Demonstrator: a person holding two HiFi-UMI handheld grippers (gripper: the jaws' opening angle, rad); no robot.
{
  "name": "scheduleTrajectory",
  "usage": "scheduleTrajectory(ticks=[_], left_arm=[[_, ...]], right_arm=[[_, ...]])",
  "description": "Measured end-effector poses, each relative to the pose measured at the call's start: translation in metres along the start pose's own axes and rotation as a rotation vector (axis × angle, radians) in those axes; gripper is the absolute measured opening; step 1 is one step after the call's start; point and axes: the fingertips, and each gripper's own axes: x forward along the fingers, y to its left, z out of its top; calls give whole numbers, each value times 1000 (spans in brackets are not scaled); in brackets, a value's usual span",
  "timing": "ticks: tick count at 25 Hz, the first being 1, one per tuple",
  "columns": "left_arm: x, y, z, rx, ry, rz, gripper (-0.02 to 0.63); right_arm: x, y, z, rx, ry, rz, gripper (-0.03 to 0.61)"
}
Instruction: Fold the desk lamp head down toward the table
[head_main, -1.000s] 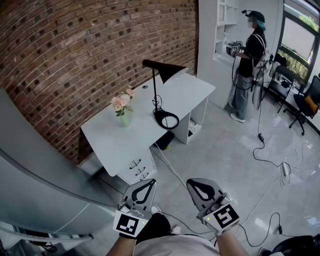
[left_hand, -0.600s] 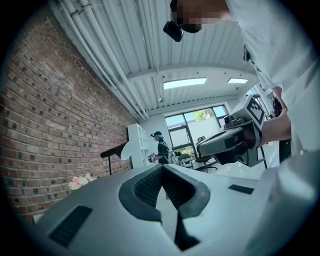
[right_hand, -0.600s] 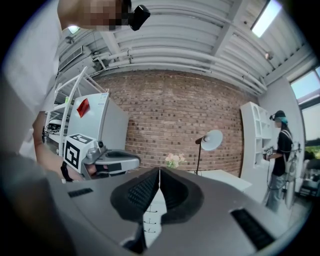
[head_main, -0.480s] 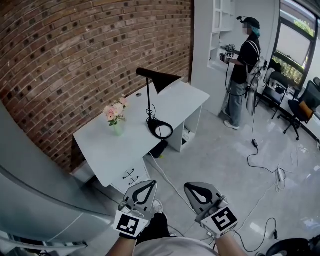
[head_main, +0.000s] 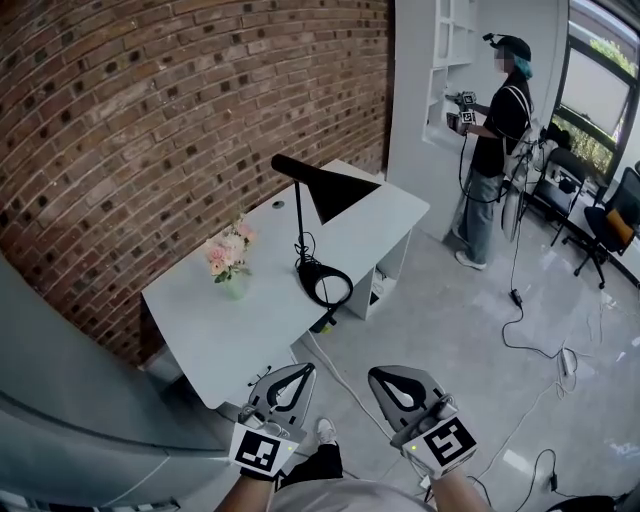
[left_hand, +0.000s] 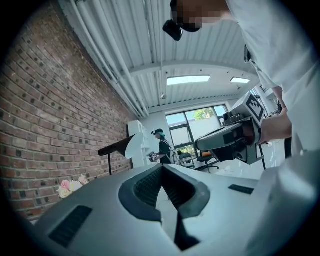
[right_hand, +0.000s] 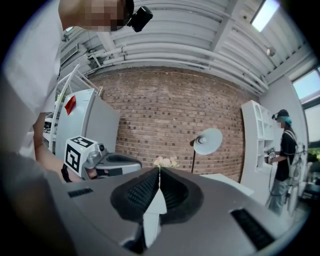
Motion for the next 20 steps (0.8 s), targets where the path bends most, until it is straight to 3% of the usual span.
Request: scheduleTrajectory(ticks=[10, 20], left_arm=[[71, 65, -13, -10, 1, -38, 8], [99, 112, -34, -30, 23, -38, 8]], right_arm=[[89, -70, 40, -10, -45, -29, 18], [146, -113, 64, -24, -76, -60, 20]])
